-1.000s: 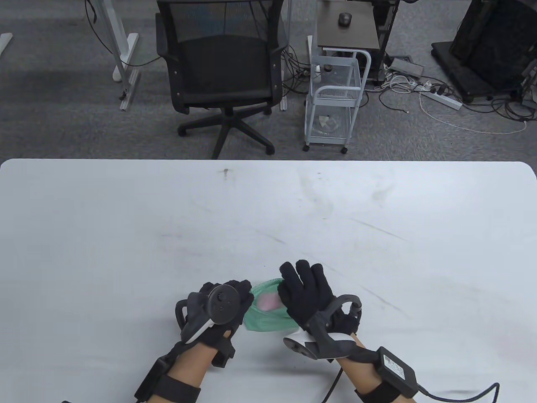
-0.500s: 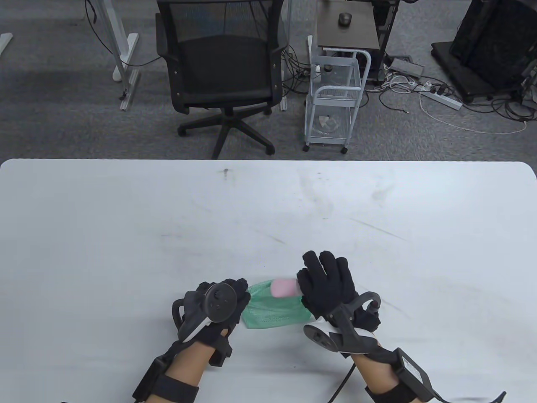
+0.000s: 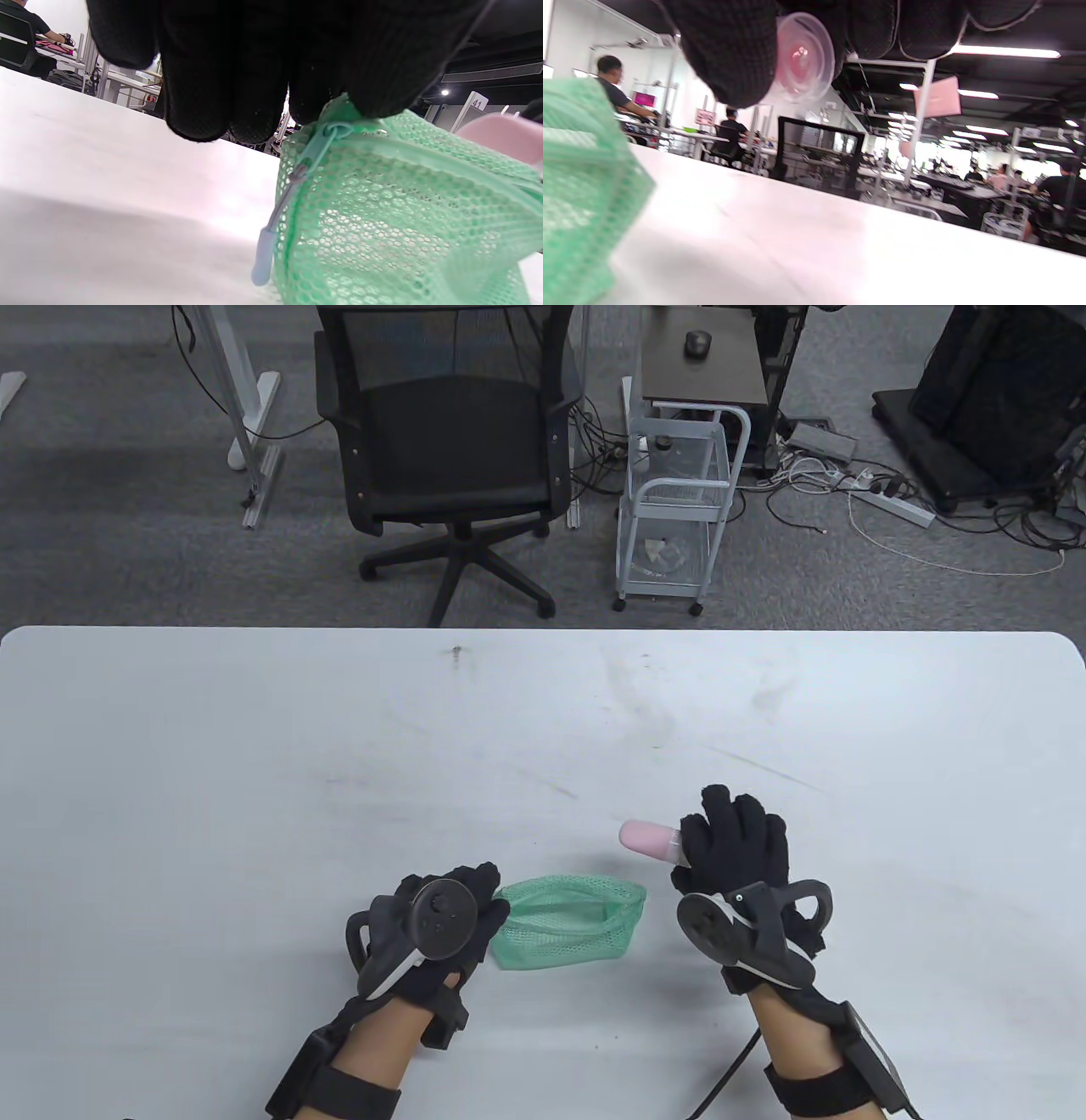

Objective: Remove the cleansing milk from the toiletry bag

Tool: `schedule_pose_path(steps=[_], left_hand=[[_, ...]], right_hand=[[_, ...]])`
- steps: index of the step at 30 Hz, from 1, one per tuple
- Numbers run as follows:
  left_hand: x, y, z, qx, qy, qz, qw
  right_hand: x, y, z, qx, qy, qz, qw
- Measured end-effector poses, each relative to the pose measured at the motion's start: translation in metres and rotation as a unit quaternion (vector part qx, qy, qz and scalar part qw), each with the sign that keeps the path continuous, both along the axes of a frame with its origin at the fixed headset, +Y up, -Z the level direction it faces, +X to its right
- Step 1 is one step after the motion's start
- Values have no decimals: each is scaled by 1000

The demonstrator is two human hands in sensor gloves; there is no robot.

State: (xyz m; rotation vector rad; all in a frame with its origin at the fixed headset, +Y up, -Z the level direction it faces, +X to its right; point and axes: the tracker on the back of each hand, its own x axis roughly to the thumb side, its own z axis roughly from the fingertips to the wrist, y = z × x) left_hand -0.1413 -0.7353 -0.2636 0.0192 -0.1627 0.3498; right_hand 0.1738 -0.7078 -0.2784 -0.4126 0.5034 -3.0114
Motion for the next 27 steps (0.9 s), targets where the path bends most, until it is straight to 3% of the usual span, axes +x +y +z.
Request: schedule_pose_path(steps=[11,27], left_hand=[[0,0,1,-2,-4,1,1000],[0,-1,1,-7,-3,2,1000]], right_hand=[[19,-32,-26,-117,-96,32,988],[37,-63,-41,-188,-179,83,962]])
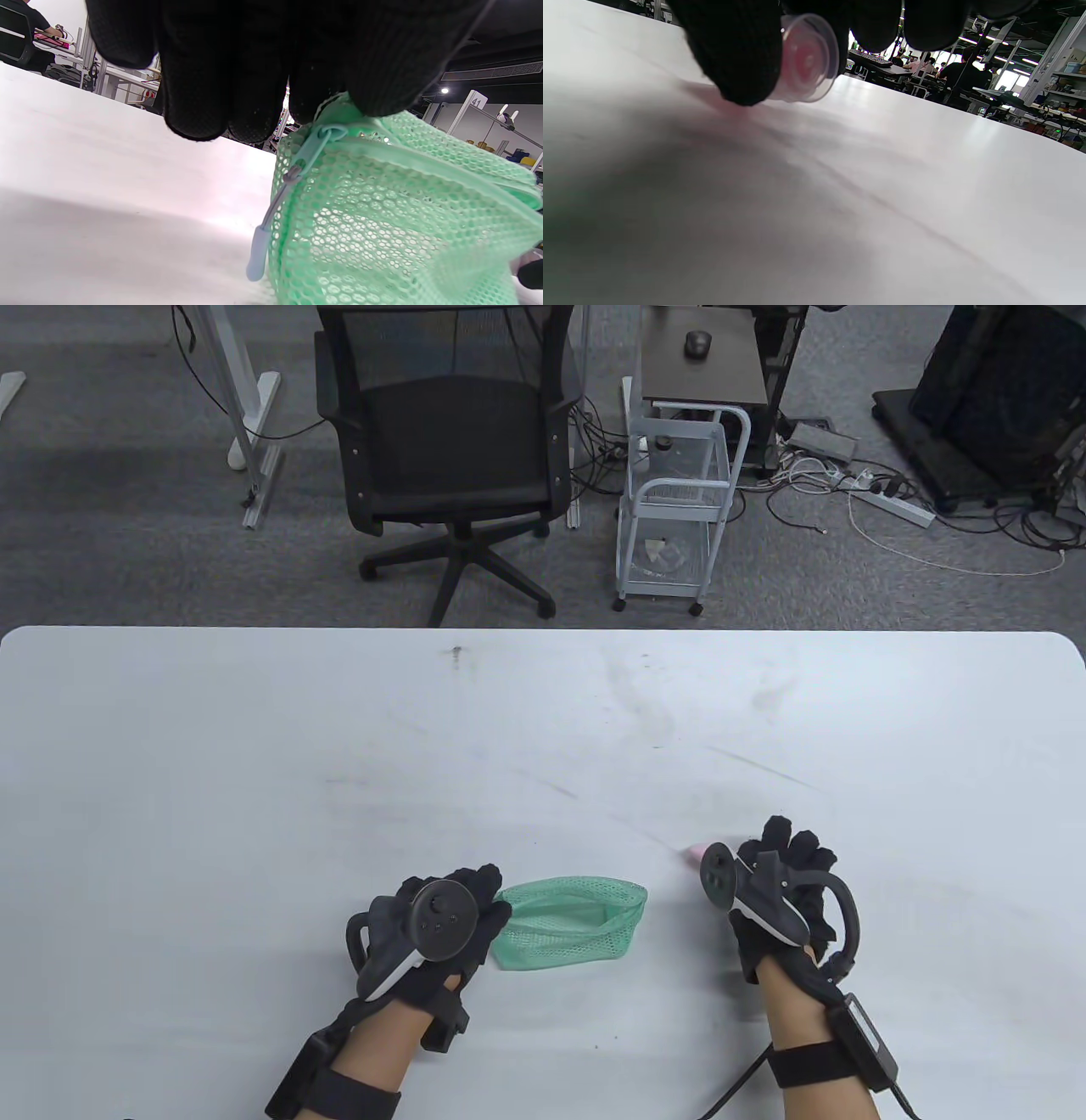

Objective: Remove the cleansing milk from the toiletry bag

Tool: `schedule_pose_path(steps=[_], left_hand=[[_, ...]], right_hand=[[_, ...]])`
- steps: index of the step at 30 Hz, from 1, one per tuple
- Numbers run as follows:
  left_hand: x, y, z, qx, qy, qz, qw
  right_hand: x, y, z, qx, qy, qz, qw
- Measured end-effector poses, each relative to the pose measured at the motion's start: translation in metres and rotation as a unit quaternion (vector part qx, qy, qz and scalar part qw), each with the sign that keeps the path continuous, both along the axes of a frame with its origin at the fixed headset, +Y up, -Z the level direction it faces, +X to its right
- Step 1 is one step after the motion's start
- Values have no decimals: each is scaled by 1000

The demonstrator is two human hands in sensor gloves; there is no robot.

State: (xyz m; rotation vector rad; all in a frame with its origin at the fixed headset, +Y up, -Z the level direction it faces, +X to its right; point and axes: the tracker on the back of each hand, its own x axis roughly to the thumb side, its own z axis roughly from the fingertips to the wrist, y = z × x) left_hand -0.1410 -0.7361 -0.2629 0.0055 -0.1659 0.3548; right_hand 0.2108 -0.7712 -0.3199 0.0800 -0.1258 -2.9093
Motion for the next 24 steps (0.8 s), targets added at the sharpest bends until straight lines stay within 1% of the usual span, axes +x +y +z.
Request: schedule_pose_path(steps=[7,11,14,20,24], left_hand=[[0,0,0,-2,1,1,1000],[-1,0,0,-4,1,1,1000],[-1,0,0,-4,0,3,1000],[-2,0,0,-4,1,4,1000],[-1,0,0,-5,1,3,1000]], right_hand=[[-2,-4,0,-13,4,4,1000],[0,-4,0,-29,5,-20,999],[1,-4,0,-29,4,-31,999],[7,-3,0,-23,-2,-94,995],[7,-3,0,-35,-1,-104,994]])
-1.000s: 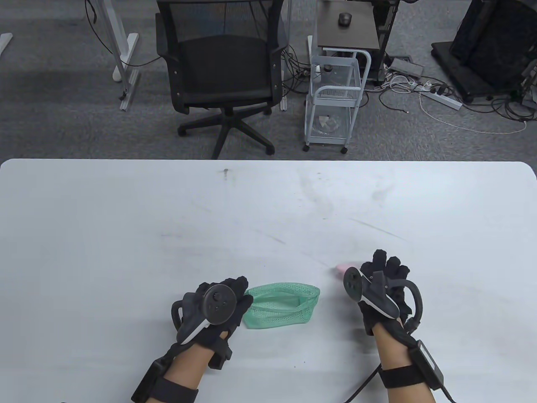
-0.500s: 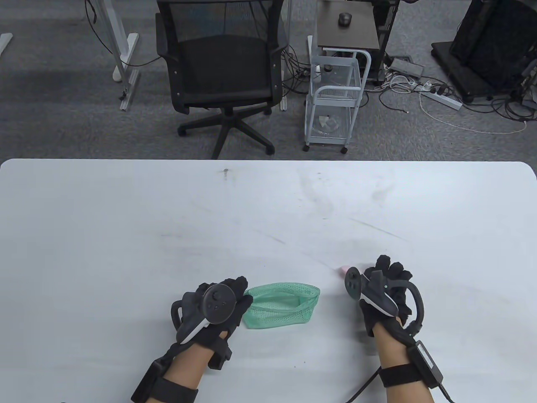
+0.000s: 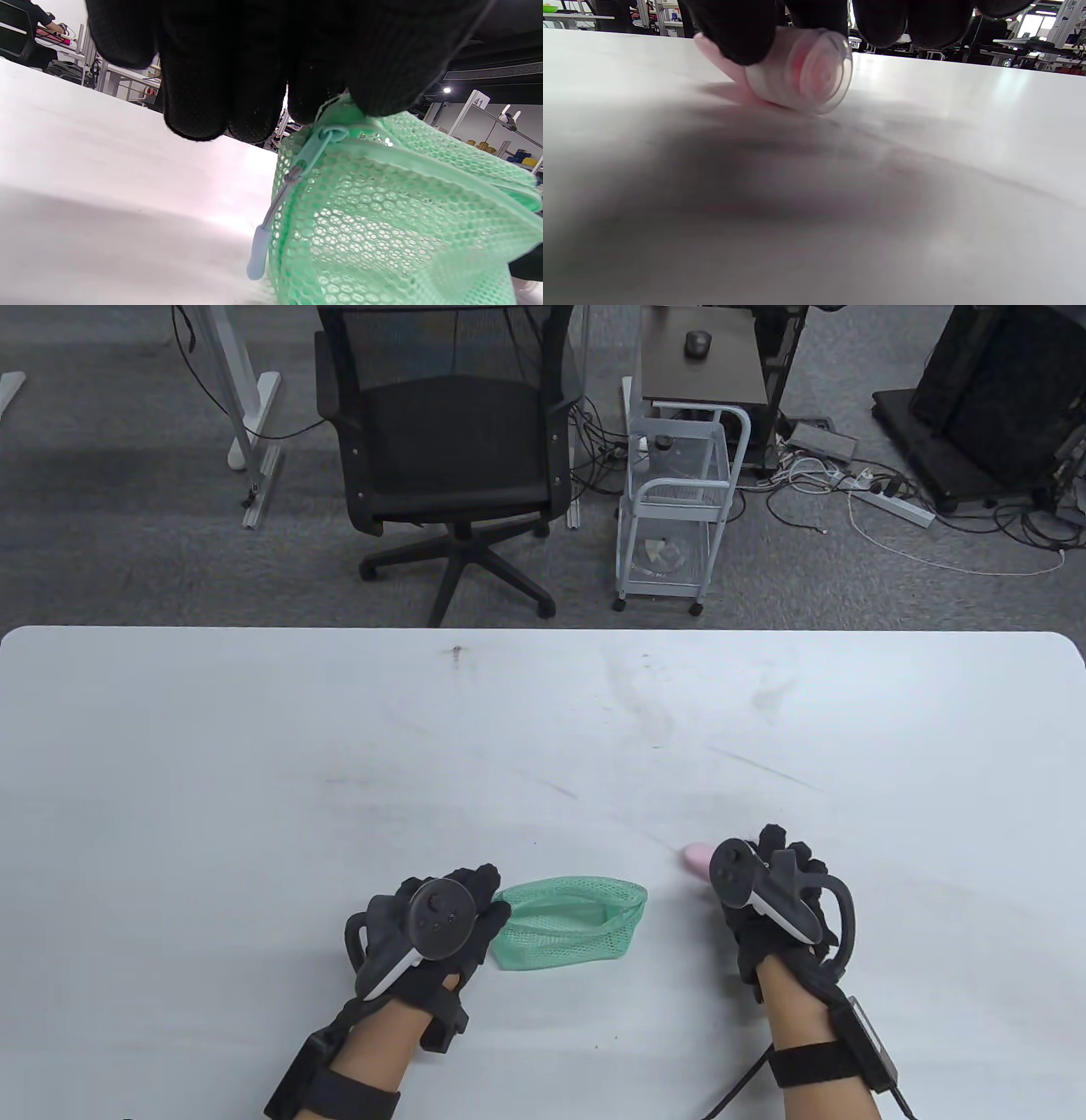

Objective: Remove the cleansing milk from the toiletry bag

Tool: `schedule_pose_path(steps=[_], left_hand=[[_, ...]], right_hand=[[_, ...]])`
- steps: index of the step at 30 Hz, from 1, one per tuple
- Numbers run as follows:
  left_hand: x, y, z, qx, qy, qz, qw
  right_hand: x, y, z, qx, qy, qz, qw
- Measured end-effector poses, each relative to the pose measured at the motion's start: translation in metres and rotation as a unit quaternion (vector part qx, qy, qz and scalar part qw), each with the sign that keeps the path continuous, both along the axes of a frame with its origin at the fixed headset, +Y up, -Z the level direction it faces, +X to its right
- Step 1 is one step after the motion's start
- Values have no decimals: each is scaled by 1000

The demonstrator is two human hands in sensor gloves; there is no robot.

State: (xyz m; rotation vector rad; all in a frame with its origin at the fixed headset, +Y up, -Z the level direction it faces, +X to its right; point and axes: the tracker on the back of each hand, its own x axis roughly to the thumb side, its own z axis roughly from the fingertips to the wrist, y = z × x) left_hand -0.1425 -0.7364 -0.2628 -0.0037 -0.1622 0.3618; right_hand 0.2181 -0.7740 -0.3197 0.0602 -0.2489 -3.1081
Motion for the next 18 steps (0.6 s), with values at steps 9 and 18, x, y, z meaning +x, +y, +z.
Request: schedule_pose_path(steps=[9,18], left_hand=[[-1,0,0,0,0,1,1000],[-1,0,0,-2,0,1,1000]], right_hand=[[2,3,1,-3,2,-23,1000],[-4,4,1,3,18,-7,1000]])
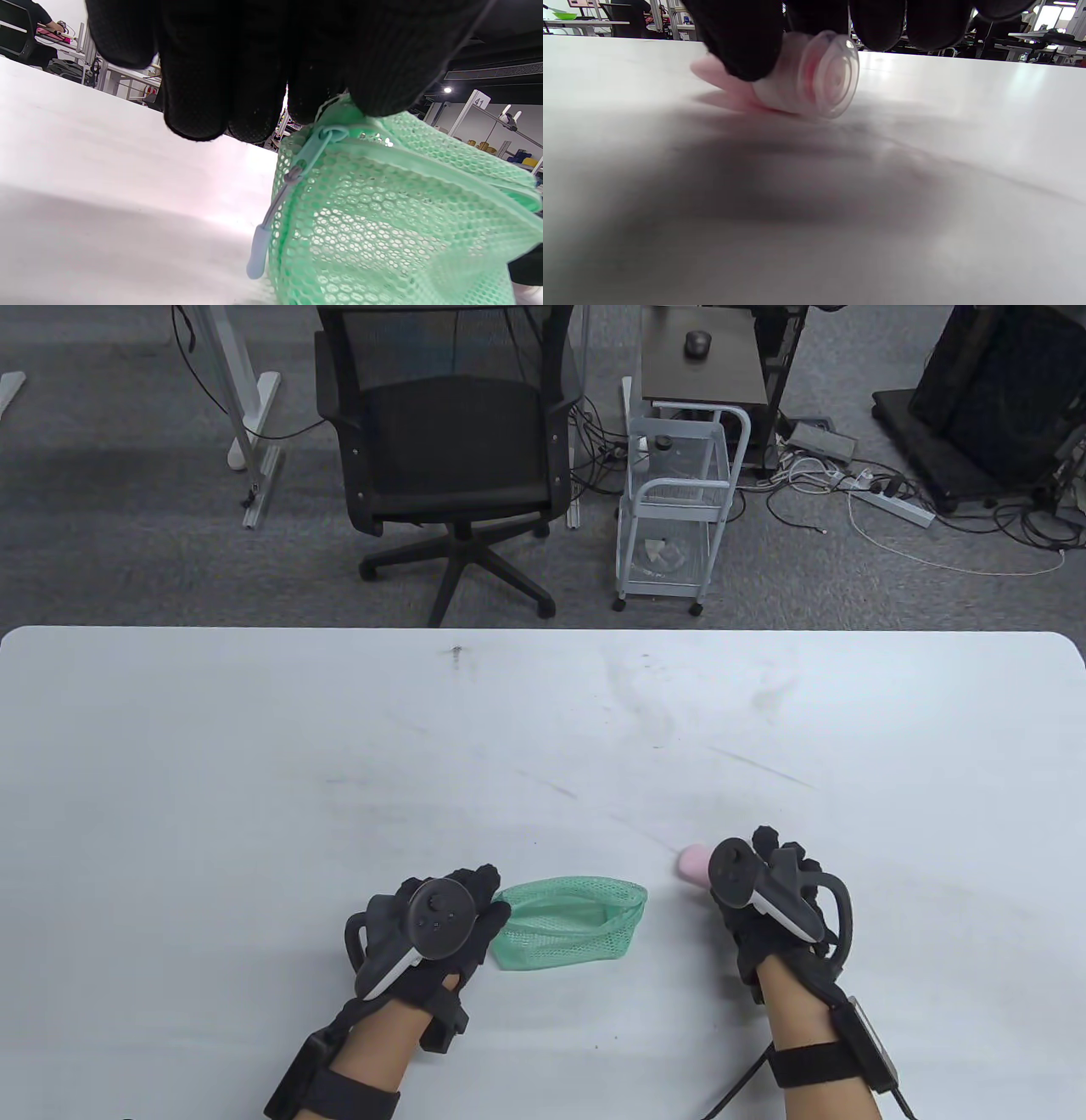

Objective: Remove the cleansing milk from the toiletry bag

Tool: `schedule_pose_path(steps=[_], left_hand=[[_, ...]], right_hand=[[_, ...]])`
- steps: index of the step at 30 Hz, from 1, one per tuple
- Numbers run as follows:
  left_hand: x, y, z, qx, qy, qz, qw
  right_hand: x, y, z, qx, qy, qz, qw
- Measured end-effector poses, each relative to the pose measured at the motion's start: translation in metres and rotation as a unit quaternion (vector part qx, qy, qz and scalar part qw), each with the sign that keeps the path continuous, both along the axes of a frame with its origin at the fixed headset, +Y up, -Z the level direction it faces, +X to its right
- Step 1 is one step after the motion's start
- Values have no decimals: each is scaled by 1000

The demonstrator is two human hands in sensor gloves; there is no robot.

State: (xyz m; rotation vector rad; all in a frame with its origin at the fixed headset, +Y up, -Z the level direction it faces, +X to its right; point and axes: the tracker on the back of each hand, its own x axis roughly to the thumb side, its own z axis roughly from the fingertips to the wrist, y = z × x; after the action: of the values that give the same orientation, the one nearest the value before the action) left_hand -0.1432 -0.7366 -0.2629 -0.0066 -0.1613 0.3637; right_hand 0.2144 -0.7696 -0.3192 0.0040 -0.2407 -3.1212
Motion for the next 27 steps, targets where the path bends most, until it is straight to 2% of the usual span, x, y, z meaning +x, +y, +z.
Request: schedule_pose_path(steps=[11,17,27], left_hand=[[0,0,0,-1,0,3,1000],[-2,1,0,-1,0,9,1000],[-5,1,-1,-1,3,11,1000]], right_hand=[[-1,-1,-1,6,8,-3,1000],[-4,5,1,23,20,-17,999],[-21,35,19,118,100,-76,985]])
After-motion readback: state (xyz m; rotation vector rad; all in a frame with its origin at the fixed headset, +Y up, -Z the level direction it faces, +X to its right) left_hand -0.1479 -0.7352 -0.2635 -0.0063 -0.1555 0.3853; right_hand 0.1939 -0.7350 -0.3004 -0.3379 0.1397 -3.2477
